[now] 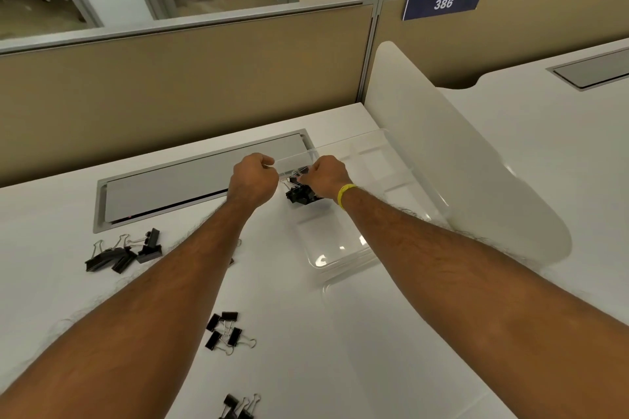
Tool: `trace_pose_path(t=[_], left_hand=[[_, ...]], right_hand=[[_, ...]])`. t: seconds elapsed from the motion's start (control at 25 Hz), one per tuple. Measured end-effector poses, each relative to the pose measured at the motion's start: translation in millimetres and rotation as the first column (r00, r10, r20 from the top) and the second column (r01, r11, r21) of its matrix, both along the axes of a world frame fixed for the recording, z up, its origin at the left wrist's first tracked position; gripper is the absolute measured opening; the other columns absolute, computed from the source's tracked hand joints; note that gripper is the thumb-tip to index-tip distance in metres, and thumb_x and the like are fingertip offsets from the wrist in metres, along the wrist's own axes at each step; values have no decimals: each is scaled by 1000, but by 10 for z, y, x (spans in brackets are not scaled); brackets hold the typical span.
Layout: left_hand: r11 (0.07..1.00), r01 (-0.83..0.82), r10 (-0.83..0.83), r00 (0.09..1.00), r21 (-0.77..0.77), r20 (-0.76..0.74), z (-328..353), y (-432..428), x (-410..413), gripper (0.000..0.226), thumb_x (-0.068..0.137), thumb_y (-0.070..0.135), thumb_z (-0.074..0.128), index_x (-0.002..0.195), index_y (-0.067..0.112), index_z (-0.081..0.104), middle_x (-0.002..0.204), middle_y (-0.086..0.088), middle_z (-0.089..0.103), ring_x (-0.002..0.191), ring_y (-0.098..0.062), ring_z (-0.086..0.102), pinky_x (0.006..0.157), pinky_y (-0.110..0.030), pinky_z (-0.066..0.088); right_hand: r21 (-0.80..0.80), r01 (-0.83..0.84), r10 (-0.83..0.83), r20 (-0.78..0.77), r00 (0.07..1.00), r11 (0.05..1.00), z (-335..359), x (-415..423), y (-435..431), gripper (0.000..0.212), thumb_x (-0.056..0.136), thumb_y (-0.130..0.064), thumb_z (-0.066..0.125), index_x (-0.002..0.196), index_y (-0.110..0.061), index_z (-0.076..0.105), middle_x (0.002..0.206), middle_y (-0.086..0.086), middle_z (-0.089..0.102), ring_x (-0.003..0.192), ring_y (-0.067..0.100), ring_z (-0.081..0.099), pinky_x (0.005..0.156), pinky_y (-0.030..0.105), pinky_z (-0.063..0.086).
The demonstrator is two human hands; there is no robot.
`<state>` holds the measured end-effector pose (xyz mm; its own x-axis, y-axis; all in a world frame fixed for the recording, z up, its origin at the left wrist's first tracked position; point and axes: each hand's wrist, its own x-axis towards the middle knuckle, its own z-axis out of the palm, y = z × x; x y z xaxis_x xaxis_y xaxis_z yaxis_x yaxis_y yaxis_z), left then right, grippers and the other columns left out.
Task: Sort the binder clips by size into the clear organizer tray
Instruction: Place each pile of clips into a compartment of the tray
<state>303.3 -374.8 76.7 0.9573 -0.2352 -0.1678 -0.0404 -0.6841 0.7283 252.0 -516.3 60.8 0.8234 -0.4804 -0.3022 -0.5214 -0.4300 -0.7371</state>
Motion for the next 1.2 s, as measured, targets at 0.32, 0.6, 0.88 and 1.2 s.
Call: trace_pose_path(t=[0.32, 0.6, 0.88, 1.2], left_hand=[[999, 14, -14, 999, 30, 31, 4, 200, 3, 33, 96, 21, 50, 125, 12, 59, 127, -7, 62, 114, -24, 58, 98, -40, 49], [989, 113, -121, 989, 98, 83, 80, 491, -324, 41, 99, 32, 45, 134, 10, 51, 135, -11, 57, 122, -28, 53, 101, -41, 44], [888, 270, -354, 918, 372, 180, -27, 1209, -859, 73, 91, 66, 38, 149, 21, 32, 154, -2, 36, 141, -23, 33, 111, -46, 31], [767, 323, -453, 884, 555, 111, -268, 2184, -1376, 101, 75, 87, 19, 155, 27, 10, 163, 3, 4, 150, -28, 1, 118, -55, 10]], right_hand=[[-279, -82, 103, 63, 993, 957, 187, -118, -3, 25, 91, -6, 50, 111, -1, 63, 116, 16, 65, 108, 32, 60, 92, 37, 51], [-225, -85, 118, 139, 983, 971, 389, -533, -72, 38, 90, 1, 45, 125, -7, 56, 128, 13, 61, 117, 29, 56, 99, 35, 45], [-335, -296, 345, 96, 934, 894, 282, -1143, 462, 55, 93, -24, 58, 144, -14, 38, 147, 8, 44, 135, 25, 39, 109, 35, 33], [-525, -462, 538, -9, 843, 715, -38, -1475, 1452, 82, 90, -42, 61, 154, -20, 15, 163, 6, 7, 150, 25, 6, 121, 41, 13]])
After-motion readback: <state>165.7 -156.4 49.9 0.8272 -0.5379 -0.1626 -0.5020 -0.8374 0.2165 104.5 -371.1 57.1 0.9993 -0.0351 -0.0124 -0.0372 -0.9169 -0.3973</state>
